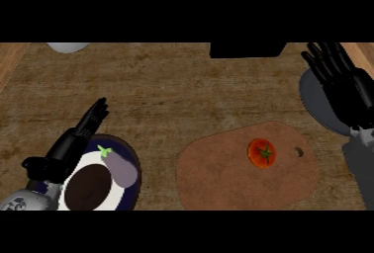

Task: Pick the tomato from the cutting board and place it in the pan

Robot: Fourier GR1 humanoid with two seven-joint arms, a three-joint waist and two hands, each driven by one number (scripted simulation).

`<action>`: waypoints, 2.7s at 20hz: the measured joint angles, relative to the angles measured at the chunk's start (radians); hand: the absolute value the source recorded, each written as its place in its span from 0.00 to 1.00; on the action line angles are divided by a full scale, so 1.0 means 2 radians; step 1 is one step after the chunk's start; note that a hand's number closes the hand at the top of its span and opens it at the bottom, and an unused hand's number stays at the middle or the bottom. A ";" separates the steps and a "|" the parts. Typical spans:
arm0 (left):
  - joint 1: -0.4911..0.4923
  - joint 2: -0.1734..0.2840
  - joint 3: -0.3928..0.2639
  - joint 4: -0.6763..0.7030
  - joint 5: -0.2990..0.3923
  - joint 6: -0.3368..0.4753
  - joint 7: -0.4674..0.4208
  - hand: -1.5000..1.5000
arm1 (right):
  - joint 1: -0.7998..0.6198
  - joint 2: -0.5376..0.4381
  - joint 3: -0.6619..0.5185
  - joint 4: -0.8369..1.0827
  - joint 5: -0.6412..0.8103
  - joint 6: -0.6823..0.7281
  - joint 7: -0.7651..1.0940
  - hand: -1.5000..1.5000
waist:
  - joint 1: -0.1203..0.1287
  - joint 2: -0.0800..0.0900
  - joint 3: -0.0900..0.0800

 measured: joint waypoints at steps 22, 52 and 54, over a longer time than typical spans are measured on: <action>-0.057 -0.036 0.074 0.030 0.011 0.103 0.062 0.50 | 0.013 -0.187 0.027 0.032 0.206 0.194 -0.394 0.00 | 0.029 -0.002 0.006; -0.061 -0.058 0.100 0.033 -0.023 0.090 0.084 0.50 | 0.034 -0.292 0.163 -0.050 0.344 0.093 -0.467 0.00 | 0.020 -0.010 0.002; -0.066 -0.065 0.101 0.034 -0.031 0.092 0.090 0.50 | 0.036 -0.281 0.165 -0.049 0.355 0.092 -0.459 0.00 | 0.020 -0.010 0.002</action>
